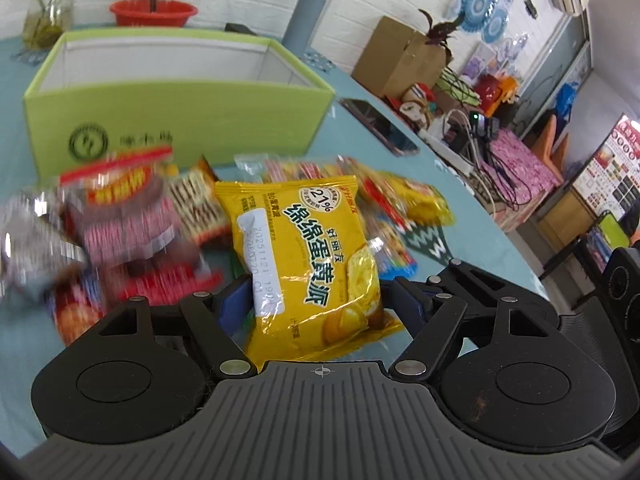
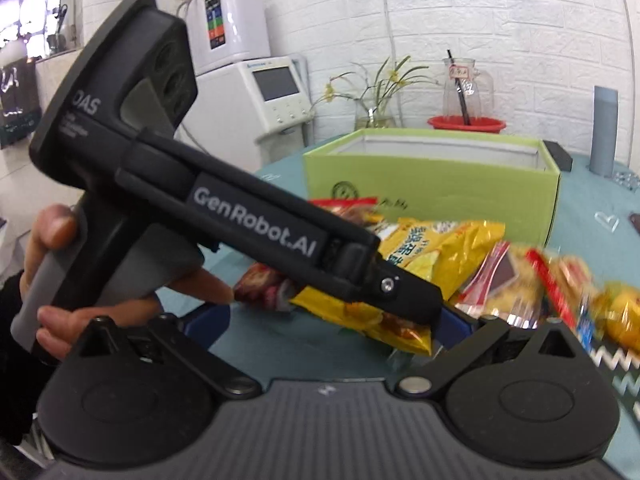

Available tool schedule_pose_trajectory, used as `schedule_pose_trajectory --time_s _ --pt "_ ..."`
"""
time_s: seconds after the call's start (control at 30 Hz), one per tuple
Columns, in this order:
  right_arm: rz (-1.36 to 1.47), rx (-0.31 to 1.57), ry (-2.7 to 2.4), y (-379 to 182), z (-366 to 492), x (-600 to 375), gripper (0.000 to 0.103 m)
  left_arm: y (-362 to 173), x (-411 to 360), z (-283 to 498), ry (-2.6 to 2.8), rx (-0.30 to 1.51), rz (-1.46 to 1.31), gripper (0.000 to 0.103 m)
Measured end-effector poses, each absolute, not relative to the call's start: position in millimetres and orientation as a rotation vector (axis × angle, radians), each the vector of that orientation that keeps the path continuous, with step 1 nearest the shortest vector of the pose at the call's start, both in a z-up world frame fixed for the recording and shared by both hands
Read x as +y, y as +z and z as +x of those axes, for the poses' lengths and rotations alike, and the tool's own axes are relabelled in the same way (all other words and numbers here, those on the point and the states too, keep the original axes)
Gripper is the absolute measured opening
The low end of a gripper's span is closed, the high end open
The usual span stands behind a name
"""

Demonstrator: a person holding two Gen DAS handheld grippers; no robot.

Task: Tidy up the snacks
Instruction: 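Reach the left tool to the yellow chip bag and close on it, then carry the yellow chip bag into the green box and open the left tool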

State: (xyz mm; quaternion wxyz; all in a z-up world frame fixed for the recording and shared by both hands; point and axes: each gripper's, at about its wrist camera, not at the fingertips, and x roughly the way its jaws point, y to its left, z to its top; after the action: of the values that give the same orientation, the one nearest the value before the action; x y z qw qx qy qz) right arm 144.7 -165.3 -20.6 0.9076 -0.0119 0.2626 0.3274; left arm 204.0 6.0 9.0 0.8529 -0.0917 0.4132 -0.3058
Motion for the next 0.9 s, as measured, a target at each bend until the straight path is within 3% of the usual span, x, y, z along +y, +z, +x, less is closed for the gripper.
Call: schedule_pose_trajectory --time_s 0.2,0.33,0.43,0.5,0.57,0.67,0.7,0.77,0.9 --pt "-0.037 0.615 0.658 -32 99 -171 0.102 -5 8 159 -0.635 0.913 -0.203 0.067" --pt "-0.035 0.609 0.506 -33 96 -182 0.102 4 26 156 -0.495 0.834 -0.168 0.085" --pt "0.038 0.606 0.456 -39 96 -188 0.102 0 24 162 -0.511 0.854 -0.166 0.087" --pt "0.063 0.615 0.454 -45 96 -183 0.102 -8 16 171 -0.541 0.897 -0.159 0.084" --pt "0.054 0.618 0.461 -50 97 -177 0.102 -17 7 176 -0.55 0.932 -0.129 0.07" --pt "0.022 0.612 0.452 -56 100 -169 0.1 -26 2 176 -0.571 0.937 -0.116 0.063" --pt "0.02 0.612 0.453 -58 102 -168 0.088 -26 3 177 -0.583 0.934 -0.126 0.057" --pt "-0.014 0.604 0.453 -56 103 -164 0.083 -28 8 180 -0.632 0.958 -0.195 0.031" --pt "-0.025 0.612 0.484 -47 107 -162 0.072 -21 13 175 -0.623 0.948 -0.23 0.029"
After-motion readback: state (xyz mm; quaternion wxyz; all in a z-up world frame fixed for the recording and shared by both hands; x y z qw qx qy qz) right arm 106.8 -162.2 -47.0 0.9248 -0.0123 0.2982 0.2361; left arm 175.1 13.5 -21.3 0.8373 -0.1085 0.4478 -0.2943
